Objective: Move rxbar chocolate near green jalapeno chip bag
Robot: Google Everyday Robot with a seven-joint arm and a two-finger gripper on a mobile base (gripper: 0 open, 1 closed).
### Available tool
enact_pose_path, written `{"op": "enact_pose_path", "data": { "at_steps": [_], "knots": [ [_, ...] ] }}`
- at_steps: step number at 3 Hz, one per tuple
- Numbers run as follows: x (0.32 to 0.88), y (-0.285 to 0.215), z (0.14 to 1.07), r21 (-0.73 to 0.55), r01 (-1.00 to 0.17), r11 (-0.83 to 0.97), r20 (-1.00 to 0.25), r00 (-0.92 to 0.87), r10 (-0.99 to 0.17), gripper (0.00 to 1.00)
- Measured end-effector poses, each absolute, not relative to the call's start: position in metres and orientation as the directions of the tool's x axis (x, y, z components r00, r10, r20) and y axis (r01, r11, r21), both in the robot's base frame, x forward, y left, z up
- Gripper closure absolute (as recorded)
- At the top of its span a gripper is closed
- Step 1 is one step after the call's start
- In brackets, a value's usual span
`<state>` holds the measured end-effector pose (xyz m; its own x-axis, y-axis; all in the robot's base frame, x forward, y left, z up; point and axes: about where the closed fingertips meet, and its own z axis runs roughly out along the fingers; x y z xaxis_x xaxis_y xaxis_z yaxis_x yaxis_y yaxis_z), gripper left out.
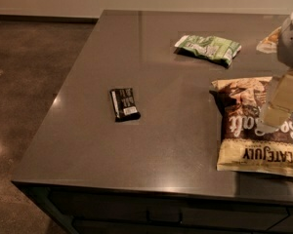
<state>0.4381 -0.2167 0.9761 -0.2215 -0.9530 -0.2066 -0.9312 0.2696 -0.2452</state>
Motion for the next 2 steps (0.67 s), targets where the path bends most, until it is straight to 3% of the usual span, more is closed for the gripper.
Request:
{"op": "enact_pose_path", "data": {
  "at_steps": [2],
  "knots": [
    [0.456, -0.197, 0.975, -0.238, -0.928, 0.287, -0.275, -0.219, -0.936, 0.0]
  ]
}}
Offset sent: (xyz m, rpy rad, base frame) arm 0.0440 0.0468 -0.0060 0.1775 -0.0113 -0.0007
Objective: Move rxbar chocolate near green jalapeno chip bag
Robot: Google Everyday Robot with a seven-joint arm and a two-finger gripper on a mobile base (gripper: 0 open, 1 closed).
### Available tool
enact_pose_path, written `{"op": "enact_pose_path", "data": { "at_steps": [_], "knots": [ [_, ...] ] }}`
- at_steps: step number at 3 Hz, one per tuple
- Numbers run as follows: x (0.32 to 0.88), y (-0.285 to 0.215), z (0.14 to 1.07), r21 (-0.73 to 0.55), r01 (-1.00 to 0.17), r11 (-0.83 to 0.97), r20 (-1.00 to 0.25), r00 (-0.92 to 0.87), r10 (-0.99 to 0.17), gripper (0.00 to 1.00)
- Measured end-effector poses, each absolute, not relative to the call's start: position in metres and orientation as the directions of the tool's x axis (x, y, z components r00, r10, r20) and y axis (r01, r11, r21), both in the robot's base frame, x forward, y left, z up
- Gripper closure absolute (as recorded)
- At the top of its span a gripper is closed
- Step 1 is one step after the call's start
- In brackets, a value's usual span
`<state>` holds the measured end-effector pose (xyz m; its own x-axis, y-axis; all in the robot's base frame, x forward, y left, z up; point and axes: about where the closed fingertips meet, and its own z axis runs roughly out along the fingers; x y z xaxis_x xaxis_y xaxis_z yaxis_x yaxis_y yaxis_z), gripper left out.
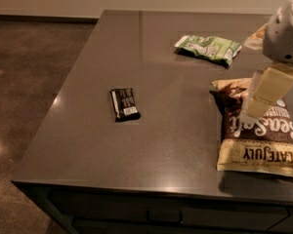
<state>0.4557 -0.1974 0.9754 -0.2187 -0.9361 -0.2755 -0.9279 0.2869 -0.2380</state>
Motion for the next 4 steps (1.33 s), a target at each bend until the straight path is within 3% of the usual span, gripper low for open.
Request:
{"op": "enact_pose_path", "data": {
  "at_steps": [2, 4],
  "knots": [
    [0.502, -0.117, 0.967, -0.222, -0.936, 0.272, -0.424, -0.158, -0.892, 0.0],
    [0.534, -0.022, 0.93, -0.178, -0.953, 0.243, -0.484, -0.13, -0.865, 0.0]
  ]
}}
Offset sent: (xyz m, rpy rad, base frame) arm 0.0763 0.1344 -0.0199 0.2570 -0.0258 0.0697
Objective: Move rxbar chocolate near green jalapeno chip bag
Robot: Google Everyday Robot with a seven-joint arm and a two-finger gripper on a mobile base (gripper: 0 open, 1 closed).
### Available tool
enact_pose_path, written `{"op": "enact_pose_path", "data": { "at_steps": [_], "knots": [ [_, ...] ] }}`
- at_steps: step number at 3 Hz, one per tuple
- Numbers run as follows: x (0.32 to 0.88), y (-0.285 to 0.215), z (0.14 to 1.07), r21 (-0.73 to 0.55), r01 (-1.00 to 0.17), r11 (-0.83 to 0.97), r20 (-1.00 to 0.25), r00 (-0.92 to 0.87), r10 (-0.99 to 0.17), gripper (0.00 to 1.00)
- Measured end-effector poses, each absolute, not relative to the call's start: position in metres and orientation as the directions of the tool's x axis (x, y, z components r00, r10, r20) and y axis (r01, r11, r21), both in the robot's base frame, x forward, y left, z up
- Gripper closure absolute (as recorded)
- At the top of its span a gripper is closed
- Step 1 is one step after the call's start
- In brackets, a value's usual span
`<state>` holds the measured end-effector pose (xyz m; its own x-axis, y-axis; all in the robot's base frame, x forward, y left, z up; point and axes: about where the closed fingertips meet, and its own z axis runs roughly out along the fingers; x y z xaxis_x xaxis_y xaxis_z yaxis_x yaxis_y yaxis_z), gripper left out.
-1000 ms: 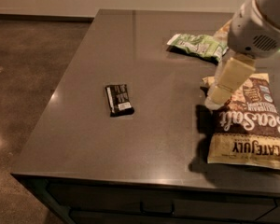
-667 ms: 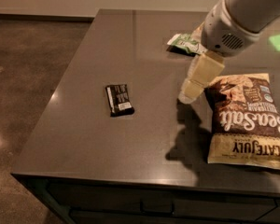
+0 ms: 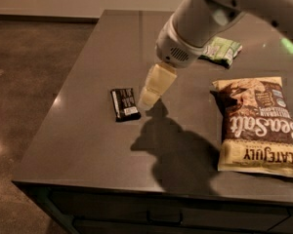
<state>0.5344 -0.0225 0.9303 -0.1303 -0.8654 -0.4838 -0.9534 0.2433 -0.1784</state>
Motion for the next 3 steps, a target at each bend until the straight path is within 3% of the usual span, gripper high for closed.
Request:
{"op": "enact_pose_path", "data": {
  "at_steps": [3],
  "knots": [
    [0.556, 0.051, 0.86, -0.119, -0.977, 0.174, -0.452, -0.103, -0.886, 0.0]
  ]
}}
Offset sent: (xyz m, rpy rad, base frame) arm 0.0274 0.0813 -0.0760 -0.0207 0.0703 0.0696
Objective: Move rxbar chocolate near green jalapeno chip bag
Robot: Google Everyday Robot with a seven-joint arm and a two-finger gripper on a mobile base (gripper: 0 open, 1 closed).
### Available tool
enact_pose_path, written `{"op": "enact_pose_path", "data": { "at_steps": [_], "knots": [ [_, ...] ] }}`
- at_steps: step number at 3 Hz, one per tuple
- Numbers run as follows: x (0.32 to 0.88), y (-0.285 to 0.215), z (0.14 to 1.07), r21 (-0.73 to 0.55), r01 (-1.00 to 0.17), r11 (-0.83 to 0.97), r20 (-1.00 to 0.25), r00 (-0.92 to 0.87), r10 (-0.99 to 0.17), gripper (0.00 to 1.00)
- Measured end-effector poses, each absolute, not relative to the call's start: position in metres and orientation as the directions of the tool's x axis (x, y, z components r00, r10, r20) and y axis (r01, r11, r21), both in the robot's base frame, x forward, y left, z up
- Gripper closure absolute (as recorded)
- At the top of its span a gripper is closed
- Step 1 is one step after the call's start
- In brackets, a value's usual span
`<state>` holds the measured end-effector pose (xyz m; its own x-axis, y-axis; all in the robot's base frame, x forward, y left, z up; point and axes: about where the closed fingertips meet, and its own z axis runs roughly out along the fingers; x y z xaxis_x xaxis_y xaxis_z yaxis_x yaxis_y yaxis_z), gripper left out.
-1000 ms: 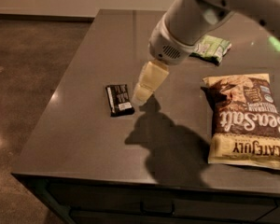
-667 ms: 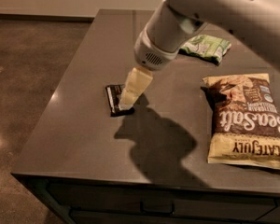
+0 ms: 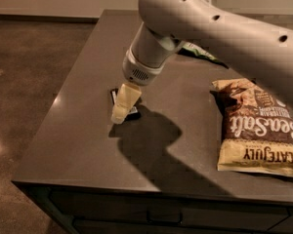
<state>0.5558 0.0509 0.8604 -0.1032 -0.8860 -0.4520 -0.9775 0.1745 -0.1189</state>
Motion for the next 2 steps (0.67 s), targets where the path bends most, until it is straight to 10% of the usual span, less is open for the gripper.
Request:
{"op": "enact_pose_path", "data": {
  "at_steps": [2],
  "knots": [
    [0.5593, 0.0561, 0.8371, -0.108, -0.982, 0.153, -0.438, -0.092, -0.895, 0.18]
  ]
}}
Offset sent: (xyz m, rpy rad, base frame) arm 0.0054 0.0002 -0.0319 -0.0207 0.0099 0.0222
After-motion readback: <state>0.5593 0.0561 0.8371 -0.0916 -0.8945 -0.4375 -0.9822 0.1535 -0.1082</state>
